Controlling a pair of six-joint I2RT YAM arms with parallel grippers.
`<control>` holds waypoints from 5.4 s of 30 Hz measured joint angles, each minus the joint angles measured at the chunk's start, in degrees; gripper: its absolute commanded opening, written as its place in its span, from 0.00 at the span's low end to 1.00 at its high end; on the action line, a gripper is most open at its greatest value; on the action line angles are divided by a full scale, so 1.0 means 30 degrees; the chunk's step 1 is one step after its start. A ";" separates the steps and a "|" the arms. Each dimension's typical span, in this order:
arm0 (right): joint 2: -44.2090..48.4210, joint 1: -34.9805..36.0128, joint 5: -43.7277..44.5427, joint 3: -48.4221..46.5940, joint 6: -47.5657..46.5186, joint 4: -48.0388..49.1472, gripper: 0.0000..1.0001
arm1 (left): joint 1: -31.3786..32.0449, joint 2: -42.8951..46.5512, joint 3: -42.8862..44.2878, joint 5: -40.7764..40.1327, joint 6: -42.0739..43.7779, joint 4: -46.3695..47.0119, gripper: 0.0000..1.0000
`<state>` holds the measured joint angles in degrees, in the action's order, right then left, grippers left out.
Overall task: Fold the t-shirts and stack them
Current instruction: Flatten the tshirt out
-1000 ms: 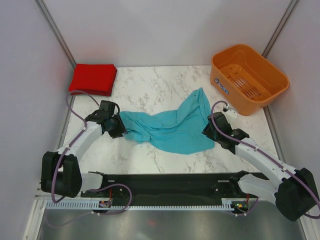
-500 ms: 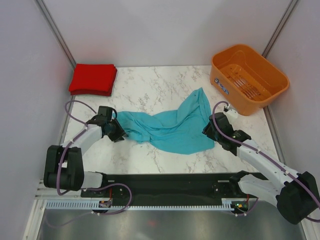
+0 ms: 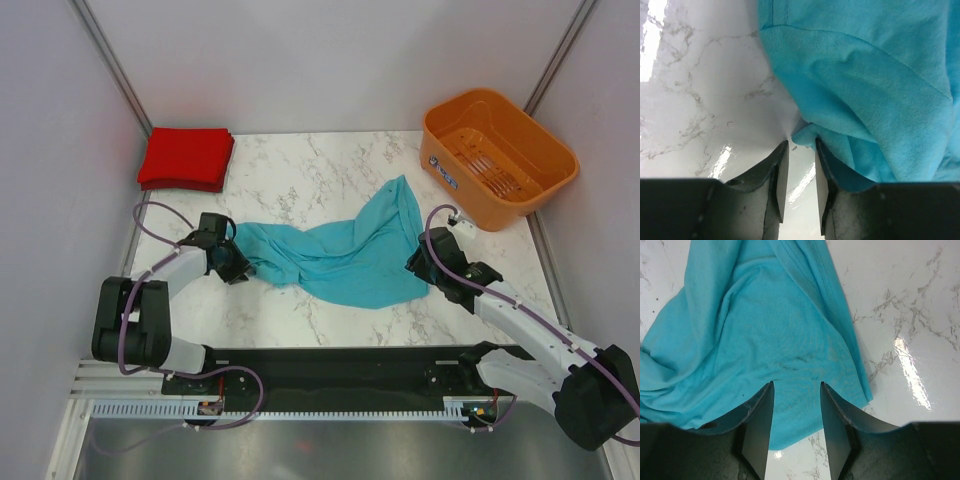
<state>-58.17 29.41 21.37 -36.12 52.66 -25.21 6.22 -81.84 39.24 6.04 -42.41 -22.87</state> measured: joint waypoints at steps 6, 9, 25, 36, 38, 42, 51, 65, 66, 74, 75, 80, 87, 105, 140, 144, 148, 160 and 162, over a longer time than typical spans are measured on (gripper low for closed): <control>-0.0015 0.0000 -0.0036 0.0022 0.0007 0.0007 0.51 | -0.0015 -0.0342 0.0131 -0.0036 -0.0007 0.0240 0.14; -0.0117 0.0000 -0.0036 0.0036 0.0131 -0.0029 0.53 | -0.0036 -0.0466 0.0175 -0.0131 0.0015 0.0262 0.02; 0.0481 0.0000 0.1005 0.1020 0.3410 -0.2317 0.56 | -0.0029 0.6608 0.0750 -0.3905 0.0015 -0.2331 0.02; -0.0918 0.0000 0.1035 0.2820 0.5304 -0.2076 0.53 | -0.0029 0.7723 0.1785 -0.4422 0.0146 -0.4102 0.02; -0.1209 0.0000 0.1042 0.3060 0.5377 -0.1661 0.52 | -0.0029 0.8189 0.2382 -0.4605 0.0240 -0.4437 0.02; -0.1719 0.0000 0.1421 0.3169 0.5377 -0.0947 0.49 | -0.0029 0.8983 0.3723 -0.5501 0.0605 -0.5173 0.02; -0.2550 0.0000 0.2178 0.3279 0.5144 0.0474 0.00 | -0.0029 0.9989 0.4991 -0.6455 0.1071 -0.6288 0.02; 0.1960 0.0000 0.4408 -0.1734 0.1829 -0.3293 0.00 | -0.0029 1.0856 0.9114 -0.6448 0.1435 -0.7861 0.02; 0.2463 0.0000 0.4437 -0.2171 0.1450 -0.3497 0.00 | -0.0029 1.0921 0.9384 -0.6419 0.1443 -0.7992 0.02; 0.4146 0.0000 0.4364 -0.4524 -0.0495 -0.4167 0.00 | -0.0029 1.1118 1.1482 -0.6156 0.1457 -0.8386 0.02; 0.4000 0.0000 0.4328 -0.4452 -0.0517 -0.4240 0.00 | -0.0029 1.1234 1.1293 -0.6011 0.1457 -0.8342 0.02; 0.2047 0.0000 0.3920 -0.2783 -0.0481 -0.4102 0.00 | -0.0029 1.1621 0.8765 -0.5748 0.1457 -0.8342 0.02; -0.2973 0.0000 0.3468 -0.1705 -0.0729 -0.2645 0.05 | -0.0029 1.0783 0.5034 -0.5173 0.1457 -0.8262 0.02; -0.4801 -0.0255 0.2645 -0.3716 -0.1428 -0.3213 0.30 | -0.0029 1.0601 0.4109 -0.4320 0.1967 -0.7373 0.02; -1.0178 -0.0262 0.0437 -0.4014 -0.5814 0.4211 0.38 | -0.0029 1.0499 0.3963 -0.6492 0.2659 -0.7315 0.02; -0.8466 -0.0270 0.1712 -0.5275 -0.4197 0.1501 0.35 | -0.0029 1.0499 0.3963 -0.6492 0.2659 -0.7315 0.02; -0.6521 -0.0364 0.1792 -0.4546 -0.3162 0.0284 0.30 | -0.0029 1.0513 0.3956 -0.6477 0.2659 -0.7315 0.02; -0.6477 -0.1049 0.1348 -0.1428 -0.1945 -0.0503 0.30 | -0.0029 1.0783 0.3781 -0.6426 0.2667 -0.7257 0.02; -0.6812 -0.1158 0.1355 -0.1348 -0.1872 -0.0277 0.30 | -0.0029 1.0848 0.3774 -0.6426 0.2667 -0.7257 0.02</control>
<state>-78.61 25.93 25.43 -40.16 47.05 -26.04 6.13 -49.30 50.57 -13.23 -34.41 -44.64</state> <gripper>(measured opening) 0.299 0.027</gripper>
